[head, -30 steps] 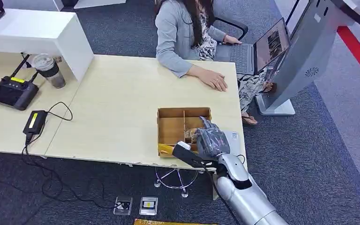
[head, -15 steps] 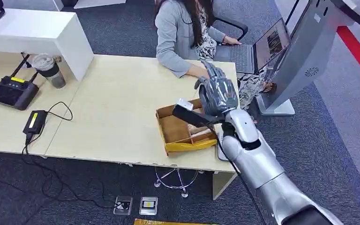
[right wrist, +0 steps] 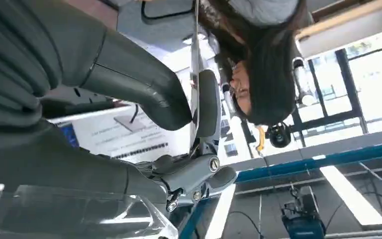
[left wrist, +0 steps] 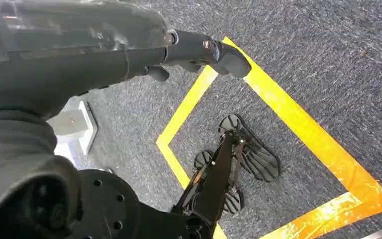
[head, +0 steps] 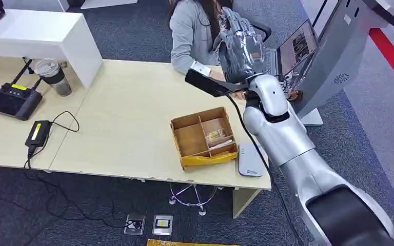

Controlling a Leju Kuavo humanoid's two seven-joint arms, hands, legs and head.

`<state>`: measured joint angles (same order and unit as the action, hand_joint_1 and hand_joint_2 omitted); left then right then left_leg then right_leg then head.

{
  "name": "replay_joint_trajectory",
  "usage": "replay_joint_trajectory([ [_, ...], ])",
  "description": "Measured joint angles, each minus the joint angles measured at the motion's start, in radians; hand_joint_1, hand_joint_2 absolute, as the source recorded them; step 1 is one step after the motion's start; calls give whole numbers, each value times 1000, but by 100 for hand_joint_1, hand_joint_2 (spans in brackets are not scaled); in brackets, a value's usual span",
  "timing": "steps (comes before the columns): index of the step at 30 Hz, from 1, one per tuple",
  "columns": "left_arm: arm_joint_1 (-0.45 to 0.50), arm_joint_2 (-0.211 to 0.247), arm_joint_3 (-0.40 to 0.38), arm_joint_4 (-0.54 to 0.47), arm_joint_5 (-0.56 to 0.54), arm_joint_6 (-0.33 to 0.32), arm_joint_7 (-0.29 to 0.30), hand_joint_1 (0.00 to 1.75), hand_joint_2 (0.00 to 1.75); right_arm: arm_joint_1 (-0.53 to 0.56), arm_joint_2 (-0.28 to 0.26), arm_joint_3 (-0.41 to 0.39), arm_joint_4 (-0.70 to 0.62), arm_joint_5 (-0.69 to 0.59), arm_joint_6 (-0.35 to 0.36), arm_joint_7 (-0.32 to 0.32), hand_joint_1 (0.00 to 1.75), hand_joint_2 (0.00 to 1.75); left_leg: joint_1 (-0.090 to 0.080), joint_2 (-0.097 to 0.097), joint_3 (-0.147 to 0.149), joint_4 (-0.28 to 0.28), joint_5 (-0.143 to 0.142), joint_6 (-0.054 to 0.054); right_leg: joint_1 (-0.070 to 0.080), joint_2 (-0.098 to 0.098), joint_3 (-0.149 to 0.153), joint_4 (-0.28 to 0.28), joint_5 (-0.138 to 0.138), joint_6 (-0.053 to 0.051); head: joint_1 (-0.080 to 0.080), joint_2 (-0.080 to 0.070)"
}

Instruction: Pass the card to the sensor for recognition and then transmit it.

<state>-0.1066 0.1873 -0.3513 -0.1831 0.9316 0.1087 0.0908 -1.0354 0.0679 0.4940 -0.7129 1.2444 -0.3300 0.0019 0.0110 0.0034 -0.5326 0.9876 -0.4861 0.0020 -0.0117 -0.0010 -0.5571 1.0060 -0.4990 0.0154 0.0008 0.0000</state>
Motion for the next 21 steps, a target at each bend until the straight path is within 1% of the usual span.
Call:
replay_joint_trajectory([
  [3,0,4,-10,0,-7,-13,0,0,0,-49,11,2,80,30,36,18,175,175,0,0,0,0,0,0,0,0,0,0,0,0,0,0],
  [6,0,8,-17,0,-10,-24,0,0,0,-84,18,3,150,56,93,37,175,175,0,0,0,0,0,0,0,0,0,0,0,0,0,0],
  [12,0,10,-29,0,-14,-26,0,0,0,-129,24,7,246,86,192,59,175,175,0,0,0,0,0,0,0,0,0,0,0,0,0,0],
  [15,0,13,-35,0,-13,-26,0,0,0,-146,24,11,278,90,218,68,175,175,0,0,0,0,0,0,0,0,0,0,0,0,0,0],
  [21,0,16,-43,0,-13,-25,0,0,0,-158,23,16,316,97,241,78,175,175,0,0,0,0,0,0,0,0,-1,0,0,0,0,0],
])
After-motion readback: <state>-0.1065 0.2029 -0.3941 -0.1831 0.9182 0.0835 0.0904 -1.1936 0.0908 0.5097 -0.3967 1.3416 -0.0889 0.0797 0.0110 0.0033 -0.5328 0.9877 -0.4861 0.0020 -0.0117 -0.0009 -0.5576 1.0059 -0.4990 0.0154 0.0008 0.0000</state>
